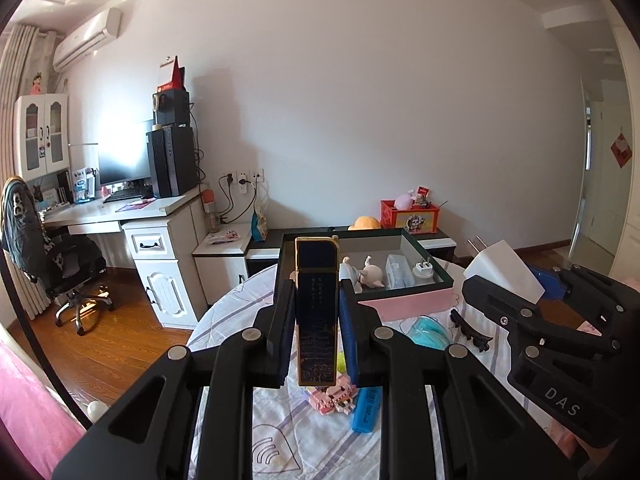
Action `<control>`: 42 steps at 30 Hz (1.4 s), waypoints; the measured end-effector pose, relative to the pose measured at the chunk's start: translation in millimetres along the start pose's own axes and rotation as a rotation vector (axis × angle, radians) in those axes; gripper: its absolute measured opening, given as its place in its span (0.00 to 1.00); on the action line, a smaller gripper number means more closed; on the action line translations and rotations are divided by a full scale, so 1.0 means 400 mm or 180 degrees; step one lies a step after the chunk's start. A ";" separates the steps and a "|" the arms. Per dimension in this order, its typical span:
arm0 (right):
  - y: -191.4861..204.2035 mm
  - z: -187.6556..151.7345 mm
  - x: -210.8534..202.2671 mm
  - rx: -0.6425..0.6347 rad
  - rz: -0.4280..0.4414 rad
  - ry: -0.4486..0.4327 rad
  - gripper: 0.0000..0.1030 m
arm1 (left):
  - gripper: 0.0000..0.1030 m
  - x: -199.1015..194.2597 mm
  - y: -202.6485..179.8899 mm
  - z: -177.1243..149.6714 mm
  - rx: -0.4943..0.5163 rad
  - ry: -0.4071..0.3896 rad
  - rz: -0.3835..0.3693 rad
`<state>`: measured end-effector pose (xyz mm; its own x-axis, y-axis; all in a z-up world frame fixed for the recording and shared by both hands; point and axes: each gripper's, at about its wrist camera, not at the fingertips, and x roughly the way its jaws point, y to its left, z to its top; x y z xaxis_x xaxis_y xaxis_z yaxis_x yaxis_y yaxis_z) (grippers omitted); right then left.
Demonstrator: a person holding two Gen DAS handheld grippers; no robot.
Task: Organize rigid objects
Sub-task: 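Lift both held items and carry them over the pink box, then lower both held items into the pink box and open both tools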
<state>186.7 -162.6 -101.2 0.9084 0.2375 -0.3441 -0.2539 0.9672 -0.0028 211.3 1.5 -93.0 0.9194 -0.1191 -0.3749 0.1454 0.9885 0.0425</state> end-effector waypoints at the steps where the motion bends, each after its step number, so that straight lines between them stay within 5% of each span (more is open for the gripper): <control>1: -0.007 0.003 0.016 -0.0001 0.0001 0.0013 0.40 | 0.20 0.027 0.000 0.008 0.0012 0.0023 -0.0021; 17: -0.185 0.103 0.508 -0.0122 -0.0045 0.0690 0.40 | 0.20 0.658 -0.039 0.151 0.0145 0.0922 -0.0406; 25: -0.237 0.093 0.729 -0.0135 -0.0167 0.1229 0.40 | 0.20 0.899 -0.072 0.138 0.0422 0.1457 -0.0092; 32: -0.257 0.062 0.804 -0.0091 -0.0149 0.1504 0.40 | 0.30 0.945 -0.073 0.095 0.0466 0.1592 0.0058; 36: -0.277 0.063 0.793 0.0061 -0.0100 0.1462 0.43 | 0.64 0.897 -0.055 0.105 0.0336 0.1459 -0.0011; 38: -0.281 0.076 0.762 0.0111 -0.0127 0.1355 0.45 | 0.72 0.844 -0.041 0.121 0.0293 0.1290 -0.0025; 42: -0.277 0.120 0.654 0.0247 -0.0199 0.1054 0.80 | 0.85 0.709 -0.008 0.151 0.0165 0.0951 0.0066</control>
<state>468.3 -203.4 -145.8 0.7610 0.1477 -0.6317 -0.1635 0.9860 0.0335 493.8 -41.1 -143.6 0.7752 -0.0585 -0.6290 0.1532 0.9834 0.0973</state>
